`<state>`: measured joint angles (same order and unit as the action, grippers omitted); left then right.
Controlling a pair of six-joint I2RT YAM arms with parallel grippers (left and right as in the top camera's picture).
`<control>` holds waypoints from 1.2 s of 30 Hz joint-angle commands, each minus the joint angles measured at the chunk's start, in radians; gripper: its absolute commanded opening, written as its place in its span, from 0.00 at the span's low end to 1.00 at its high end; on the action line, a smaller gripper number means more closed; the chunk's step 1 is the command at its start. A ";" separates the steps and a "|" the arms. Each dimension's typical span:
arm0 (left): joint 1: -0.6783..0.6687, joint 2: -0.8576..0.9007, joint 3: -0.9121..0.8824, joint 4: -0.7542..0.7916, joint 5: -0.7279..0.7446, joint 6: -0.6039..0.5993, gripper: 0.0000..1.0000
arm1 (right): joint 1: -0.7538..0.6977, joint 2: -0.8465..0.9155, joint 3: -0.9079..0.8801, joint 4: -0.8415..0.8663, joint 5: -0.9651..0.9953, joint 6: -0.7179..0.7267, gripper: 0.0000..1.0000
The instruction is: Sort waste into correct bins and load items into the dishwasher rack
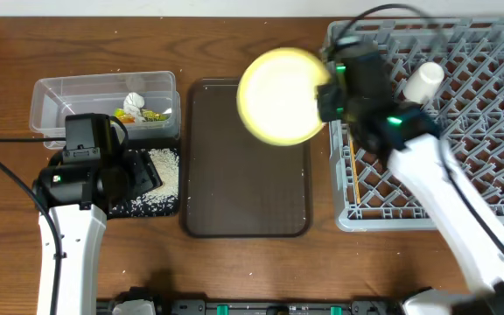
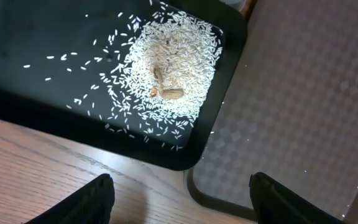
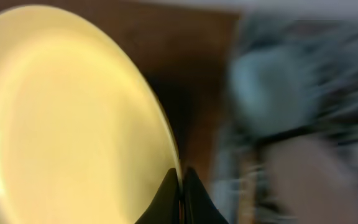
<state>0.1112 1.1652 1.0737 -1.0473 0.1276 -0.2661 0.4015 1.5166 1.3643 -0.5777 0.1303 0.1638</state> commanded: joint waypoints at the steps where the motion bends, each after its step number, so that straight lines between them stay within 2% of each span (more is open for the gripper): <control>1: 0.005 0.004 -0.004 -0.003 -0.008 -0.010 0.72 | -0.044 -0.072 0.008 -0.025 0.180 -0.165 0.01; 8: 0.005 0.004 -0.004 -0.003 -0.008 -0.010 0.73 | -0.111 -0.156 0.008 -0.132 0.361 -0.207 0.01; 18: 0.005 0.004 -0.004 -0.003 -0.008 -0.010 0.72 | -0.161 -0.170 0.008 -0.163 0.443 -0.265 0.01; 24: 0.005 0.004 -0.004 -0.003 -0.008 -0.010 0.72 | -0.175 -0.170 0.008 -0.128 0.579 -0.489 0.01; 29: 0.005 0.004 -0.004 -0.003 -0.008 -0.010 0.72 | -0.212 -0.170 0.008 -0.132 0.589 -0.736 0.01; 36: 0.005 0.004 -0.004 -0.003 -0.008 -0.010 0.72 | -0.289 -0.170 0.008 -0.178 0.588 -0.874 0.01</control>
<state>0.1112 1.1652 1.0737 -1.0477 0.1276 -0.2661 0.1493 1.3670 1.3659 -0.7517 0.6899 -0.5968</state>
